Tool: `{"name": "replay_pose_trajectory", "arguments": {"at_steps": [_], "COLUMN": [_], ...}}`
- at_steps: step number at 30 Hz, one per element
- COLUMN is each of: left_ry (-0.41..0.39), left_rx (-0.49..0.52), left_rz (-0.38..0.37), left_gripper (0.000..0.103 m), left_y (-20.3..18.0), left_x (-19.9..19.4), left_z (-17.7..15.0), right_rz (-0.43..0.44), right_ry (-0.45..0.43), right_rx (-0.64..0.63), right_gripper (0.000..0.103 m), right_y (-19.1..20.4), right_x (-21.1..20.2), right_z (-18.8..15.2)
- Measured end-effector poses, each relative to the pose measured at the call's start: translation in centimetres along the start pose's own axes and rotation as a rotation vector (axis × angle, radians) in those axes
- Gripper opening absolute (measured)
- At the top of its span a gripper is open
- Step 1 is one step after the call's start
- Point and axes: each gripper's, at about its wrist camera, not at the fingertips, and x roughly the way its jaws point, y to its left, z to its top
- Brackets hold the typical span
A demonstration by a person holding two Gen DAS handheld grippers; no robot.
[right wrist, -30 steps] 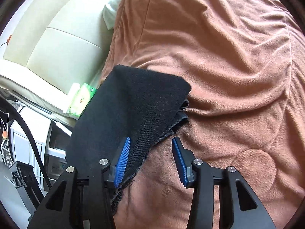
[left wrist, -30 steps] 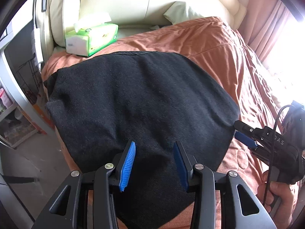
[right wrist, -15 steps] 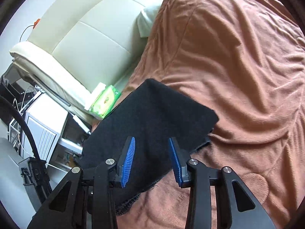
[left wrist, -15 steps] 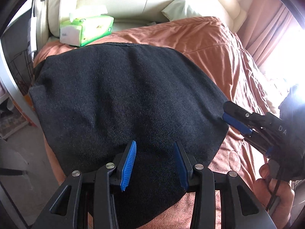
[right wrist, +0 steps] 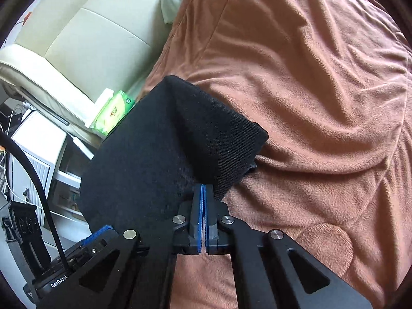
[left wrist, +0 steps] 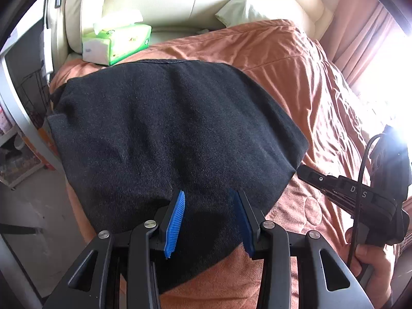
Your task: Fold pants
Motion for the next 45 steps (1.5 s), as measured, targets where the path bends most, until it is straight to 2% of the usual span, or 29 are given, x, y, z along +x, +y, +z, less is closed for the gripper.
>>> {"name": "replay_pose_trajectory", "arguments": {"at_steps": [8, 9, 11, 12, 13, 17, 18, 19, 21, 23, 28, 32, 34, 36, 41, 45], "left_ry": [-0.039, -0.043, -0.056, -0.068, -0.079, -0.1, -0.106, -0.112, -0.13, -0.146, -0.177, -0.19, -0.195, -0.2, -0.211, -0.222], "left_rx": [0.046, 0.053, 0.073, 0.085, 0.097, 0.13, 0.137, 0.145, 0.165, 0.189, 0.208, 0.256, 0.271, 0.28, 0.306, 0.336], "left_rz": [-0.013, -0.017, -0.018, -0.016, -0.014, -0.017, -0.014, -0.011, -0.007, -0.001, -0.009, -0.01, -0.016, -0.03, -0.022, -0.053], "left_gripper": [0.044, 0.044, 0.05, 0.053, 0.058, 0.062, 0.063, 0.067, 0.076, 0.09, 0.102, 0.102, 0.102, 0.102, 0.102, 0.102], "left_y": [-1.8, -2.1, -2.8, -3.1, -3.3, -4.3, -4.5, -4.8, -5.3, -5.8, -6.3, -7.2, -7.6, -8.0, -8.9, -9.4], "left_x": [-4.8, -5.4, -6.5, -7.2, -8.0, -10.5, -11.3, -12.0, -13.5, -15.0, -18.3, -20.4, -21.3, -22.2, -24.1, -25.8], "left_z": [-0.6, -0.9, -1.4, -1.7, -2.1, -3.6, -4.2, -4.6, -5.6, -6.5, -8.4, -10.0, -10.8, -11.5, -13.5, -15.2], "right_rz": [-0.016, -0.02, -0.038, -0.049, -0.058, -0.069, -0.077, -0.085, -0.101, -0.112, -0.155, -0.184, -0.203, -0.216, -0.236, -0.245], "right_ry": [-0.027, -0.033, -0.055, -0.075, -0.093, -0.106, -0.112, -0.119, -0.127, -0.128, -0.159, -0.2, -0.218, -0.234, -0.26, -0.268], "right_rx": [-0.071, -0.072, -0.072, -0.074, -0.077, -0.074, -0.078, -0.081, -0.086, -0.096, -0.119, -0.133, -0.14, -0.143, -0.153, -0.131], "right_gripper": [0.002, 0.005, 0.026, 0.045, 0.052, 0.053, 0.056, 0.061, 0.065, 0.066, 0.082, 0.088, 0.098, 0.103, 0.103, 0.103], "right_y": [1.9, 1.9, 1.9, 1.9, 2.0, 2.3, 2.5, 2.7, 3.3, 3.9, 5.3, 6.2, 6.7, 7.0, 7.8, 8.2], "right_x": [-7.3, -8.4, -10.8, -12.1, -13.2, -17.1, -18.0, -19.1, -20.8, -22.7, -26.8, -29.9, -31.5, -32.9, -36.3, -38.8], "right_z": [-1.9, -2.2, -3.0, -3.4, -3.8, -6.1, -6.7, -7.4, -8.5, -9.6, -12.4, -14.5, -15.7, -17.0, -20.4, -22.8]}}
